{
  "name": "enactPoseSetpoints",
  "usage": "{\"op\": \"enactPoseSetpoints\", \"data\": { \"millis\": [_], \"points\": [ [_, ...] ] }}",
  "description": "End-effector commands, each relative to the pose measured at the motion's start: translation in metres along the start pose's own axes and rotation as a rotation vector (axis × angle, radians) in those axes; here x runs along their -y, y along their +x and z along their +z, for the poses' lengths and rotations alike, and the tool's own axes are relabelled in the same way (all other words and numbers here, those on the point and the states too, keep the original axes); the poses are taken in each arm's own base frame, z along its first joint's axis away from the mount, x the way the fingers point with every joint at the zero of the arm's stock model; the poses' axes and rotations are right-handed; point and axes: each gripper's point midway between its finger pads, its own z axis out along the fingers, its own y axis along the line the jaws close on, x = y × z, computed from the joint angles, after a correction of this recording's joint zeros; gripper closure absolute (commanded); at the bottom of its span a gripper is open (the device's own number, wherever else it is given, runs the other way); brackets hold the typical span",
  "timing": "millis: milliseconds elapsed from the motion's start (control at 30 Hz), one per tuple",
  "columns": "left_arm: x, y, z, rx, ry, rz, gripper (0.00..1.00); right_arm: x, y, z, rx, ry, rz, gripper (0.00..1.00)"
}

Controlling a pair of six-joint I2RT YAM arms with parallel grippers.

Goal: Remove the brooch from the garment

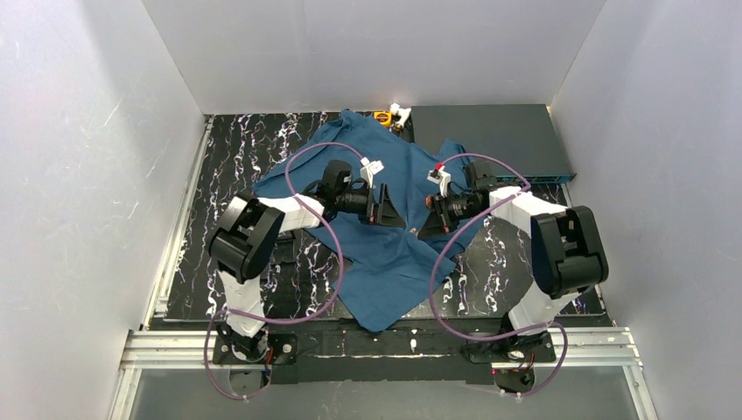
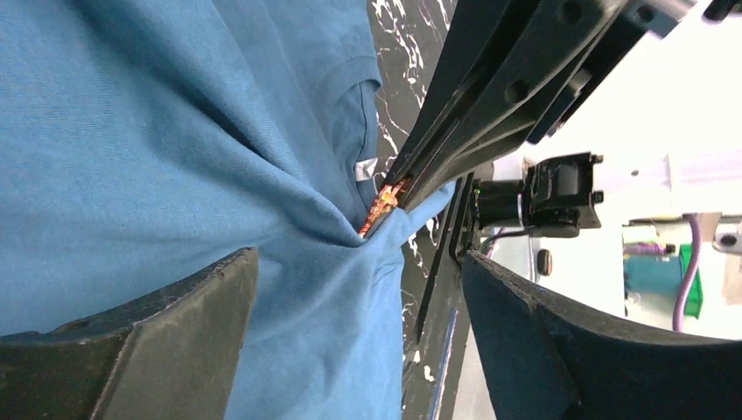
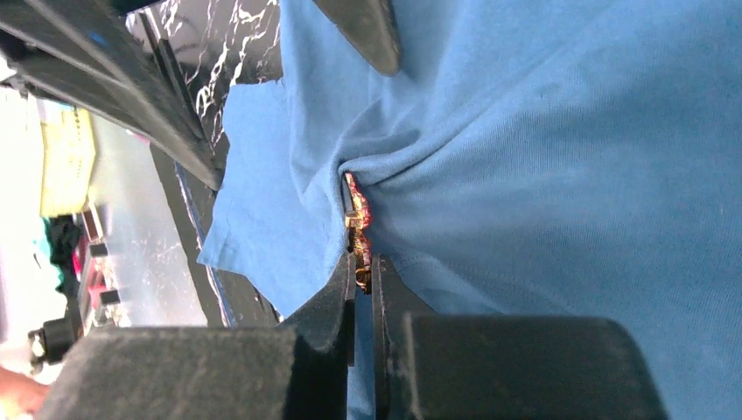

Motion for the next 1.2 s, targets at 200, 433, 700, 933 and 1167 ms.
{"op": "enactPoseSetpoints", "data": {
  "millis": [200,433,700,933,1167],
  "points": [
    [0.005,0.001,-0.013,-0.062,-0.105,-0.049,0.13,0.002,-0.031,-0.007,0.265,0.125,0.136,0.99],
    [0.004,-0.001,0.003,-0.122,-0.133,-0.02,0.19,-0.002,-0.027,-0.005,0.274,0.098,0.161,0.99],
    [0.01,0.001,0.017,-0.14,-0.103,-0.012,0.35,-0.007,-0.028,-0.006,0.278,0.08,0.145,0.99],
    [0.011,0.004,0.022,-0.15,-0.099,-0.019,0.45,-0.009,-0.025,-0.006,0.276,0.076,0.145,0.99],
    [0.01,-0.001,0.025,-0.144,-0.098,-0.033,0.48,-0.008,-0.023,-0.007,0.276,0.086,0.147,0.99]
  ]
}}
